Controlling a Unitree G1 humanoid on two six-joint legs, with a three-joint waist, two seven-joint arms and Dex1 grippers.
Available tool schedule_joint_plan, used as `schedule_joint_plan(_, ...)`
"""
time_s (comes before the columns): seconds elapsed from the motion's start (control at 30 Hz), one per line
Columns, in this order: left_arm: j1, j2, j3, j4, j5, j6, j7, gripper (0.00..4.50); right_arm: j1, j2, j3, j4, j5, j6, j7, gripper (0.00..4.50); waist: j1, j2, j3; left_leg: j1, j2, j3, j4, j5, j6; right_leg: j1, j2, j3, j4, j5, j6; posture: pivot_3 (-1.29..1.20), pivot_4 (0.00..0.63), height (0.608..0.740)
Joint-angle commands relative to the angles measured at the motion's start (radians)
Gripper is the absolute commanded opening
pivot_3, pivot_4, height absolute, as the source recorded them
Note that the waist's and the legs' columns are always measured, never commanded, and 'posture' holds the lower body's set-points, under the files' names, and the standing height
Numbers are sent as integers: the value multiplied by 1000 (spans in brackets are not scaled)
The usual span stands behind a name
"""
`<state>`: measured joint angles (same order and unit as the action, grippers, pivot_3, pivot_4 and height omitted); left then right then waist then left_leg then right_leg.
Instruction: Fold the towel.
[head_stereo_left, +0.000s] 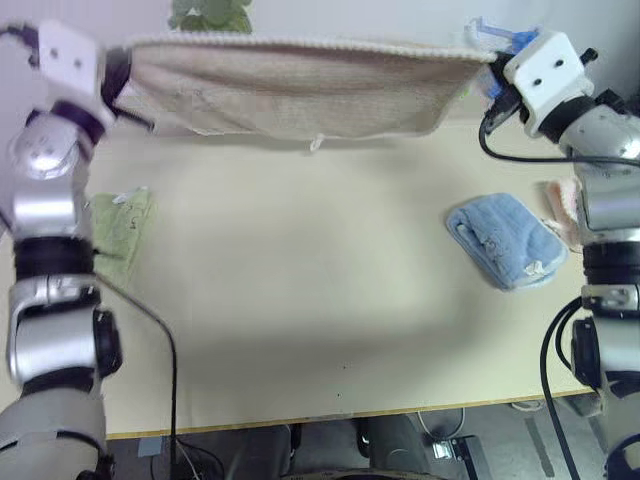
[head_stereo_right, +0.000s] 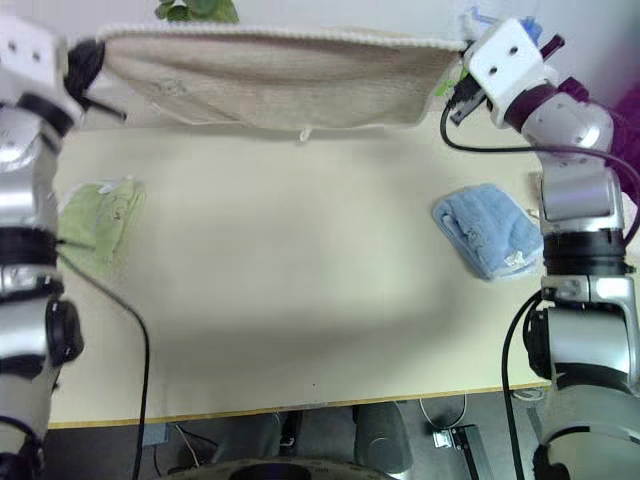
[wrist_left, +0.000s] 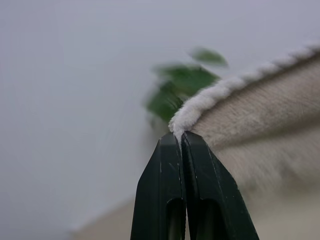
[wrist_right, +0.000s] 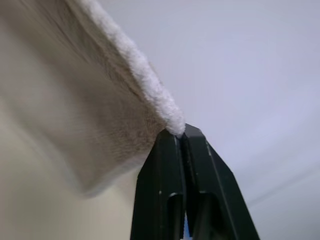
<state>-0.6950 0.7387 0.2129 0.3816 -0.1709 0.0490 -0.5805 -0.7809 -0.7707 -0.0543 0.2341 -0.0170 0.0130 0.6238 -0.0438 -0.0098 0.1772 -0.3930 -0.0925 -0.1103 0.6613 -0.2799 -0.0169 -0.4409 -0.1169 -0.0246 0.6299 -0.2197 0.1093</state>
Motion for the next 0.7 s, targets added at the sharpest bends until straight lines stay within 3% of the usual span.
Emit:
schedule_joint_plan(0.03, 210, 61, 79, -294, -110, 131, -99, 0, 124, -37, -46, -184, 112, 91, 113, 29, 2, 0, 0, 0, 0, 0, 1, 0, 0, 0, 0, 0, 0, 0, 0, 0, 150, 732)
schedule_joint_plan(0.2, 552, 126, 164, -583, -205, 309, -191, 0, 367, -97, -87, -358, 253, 246, 266, 29, 20, 1, 1, 1, 0, 0, 2, -4, 6, 1, 0, 3, 0, 0, 0, 0, 150, 732)
schedule_joint_plan(0.37, 739, 160, 280, -699, -289, 425, -255, 0, 556, -202, -162, -456, 354, 374, 391, 29, 45, 2, 1, 3, 0, 0, 3, -5, 9, 4, 0, 3, -1, 0, 0, 0, 150, 732)
schedule_joint_plan(0.53, 802, 171, 317, -686, -295, 443, -284, 0, 588, -230, -184, -458, 371, 393, 407, 29, 53, 2, 1, 5, 1, 1, 3, -5, 9, 6, 0, 1, -2, 0, 0, 0, 150, 732)
schedule_joint_plan(0.7, 698, 156, 241, -588, -239, 377, -253, 0, 482, -191, -108, -371, 286, 321, 346, 29, 55, 2, 1, 5, 1, 1, 3, -5, 9, 7, 0, 1, -2, 0, 0, 0, 150, 732)
